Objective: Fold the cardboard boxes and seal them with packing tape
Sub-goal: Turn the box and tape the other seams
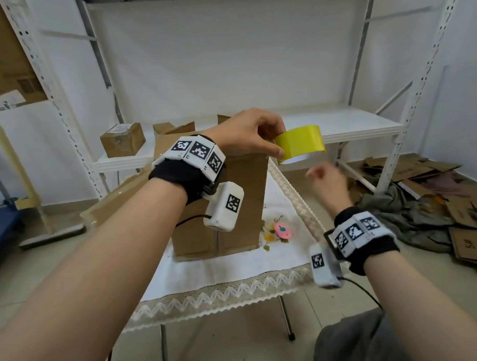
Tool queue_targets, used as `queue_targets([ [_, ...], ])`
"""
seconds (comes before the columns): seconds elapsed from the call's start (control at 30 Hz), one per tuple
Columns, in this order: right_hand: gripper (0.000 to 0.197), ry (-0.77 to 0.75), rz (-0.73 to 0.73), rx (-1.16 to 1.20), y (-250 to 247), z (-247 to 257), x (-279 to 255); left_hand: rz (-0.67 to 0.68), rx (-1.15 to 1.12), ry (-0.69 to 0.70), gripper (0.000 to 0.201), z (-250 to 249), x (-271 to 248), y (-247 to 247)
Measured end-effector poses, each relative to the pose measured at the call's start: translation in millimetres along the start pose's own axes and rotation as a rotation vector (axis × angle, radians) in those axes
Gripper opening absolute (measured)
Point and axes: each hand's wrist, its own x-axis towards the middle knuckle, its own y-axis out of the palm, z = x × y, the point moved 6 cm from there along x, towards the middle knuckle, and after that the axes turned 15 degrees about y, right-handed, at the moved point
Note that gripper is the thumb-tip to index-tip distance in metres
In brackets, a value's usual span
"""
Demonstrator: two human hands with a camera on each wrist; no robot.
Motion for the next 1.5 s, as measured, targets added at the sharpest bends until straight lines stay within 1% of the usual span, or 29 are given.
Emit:
queue_targets([
  [0.03, 0.02, 0.014, 0.131, -0.158, 21, -12, -3, -0.001, 0.0, 0.003, 0.019, 0, 0, 1],
  [0.1, 0.023, 0.02, 0.323, -0.323, 56, -31, -13, 0.007, -0.007, 0.017, 0.021, 0, 2, 3],
  [0.13, 0.025, 0.027, 0.386, -0.36, 69, -39, -16, 0.013, -0.01, 0.024, 0.022, -1, 2, 4],
  [0.2, 0.025, 0.042, 0.452, -0.417, 89, -49, -21, 0.019, -0.01, 0.032, 0.023, -1, 2, 5],
  [0.23, 0.022, 0.045, 0.464, -0.45, 96, -52, -22, 0.017, -0.011, 0.034, 0.023, 0, 2, 5],
  [0.3, 0.016, 0.04, 0.441, -0.53, 105, -56, -20, 0.01, -0.021, 0.04, 0.024, 0, 0, 5],
  [0.37, 0.019, 0.016, 0.396, -0.614, 110, -56, -18, 0.007, -0.031, 0.042, 0.023, 1, -2, 5],
  [0.43, 0.021, 0.035, 0.386, -0.614, 111, -57, -17, 0.007, -0.032, 0.041, 0.022, 0, -2, 5],
  [0.57, 0.047, 0.117, 0.412, -0.636, 111, -62, -17, 0.001, -0.025, 0.039, 0.023, -1, -3, 5],
  [0.63, 0.056, 0.129, 0.42, -0.657, 107, -64, -19, -0.004, -0.024, 0.035, 0.023, -2, -4, 5],
  [0.7, 0.065, 0.12, 0.463, -0.671, 106, -66, -22, -0.01, -0.023, 0.03, 0.023, -2, -4, 4],
  [0.8, 0.075, 0.093, 0.493, -0.778, 102, -65, -25, -0.02, -0.013, 0.019, 0.022, -1, -4, 3],
  [0.87, 0.072, 0.077, 0.488, -0.792, 99, -61, -27, -0.022, -0.015, 0.011, 0.022, -1, -4, 3],
  [0.93, 0.056, 0.07, 0.457, -0.776, 94, -58, -30, -0.021, -0.017, 0.004, 0.021, -1, -5, 3],
  [1.03, 0.022, -0.006, 0.463, -0.698, 87, -50, -39, -0.025, -0.008, -0.008, 0.021, -1, -6, 3],
  [1.07, 0.019, -0.031, 0.476, -0.633, 85, -47, -42, -0.027, -0.005, -0.01, 0.021, -1, -6, 3],
  [1.1, 0.02, -0.046, 0.49, -0.537, 82, -42, -44, -0.03, 0.001, -0.011, 0.021, -2, -6, 3],
  [1.17, 0.02, -0.035, 0.49, -0.269, 73, -31, -51, -0.034, 0.022, -0.008, 0.021, -3, -6, 3],
  [1.2, 0.019, -0.046, 0.46, -0.149, 66, -23, -56, -0.033, 0.031, -0.005, 0.021, -4, -5, 3],
  [1.23, 0.018, -0.091, 0.401, -0.059, 58, -15, -61, -0.028, 0.034, -0.003, 0.022, -4, -5, 4],
  [1.3, 0.016, -0.247, 0.294, 0.025, 44, 1, -73, -0.018, 0.031, 0.001, 0.023, -4, -5, 4],
  [1.37, 0.011, -0.355, 0.263, 0.075, 36, 11, -88, -0.017, 0.037, 0.0, 0.024, -4, -5, 4],
  [1.43, 0.009, -0.387, 0.273, 0.111, 34, 14, -98, -0.028, 0.058, -0.006, 0.024, -3, -5, 3],
  [1.5, 0.013, -0.407, 0.285, 0.151, 33, 15, -106, -0.034, 0.084, -0.004, 0.024, -2, -4, 2],
])
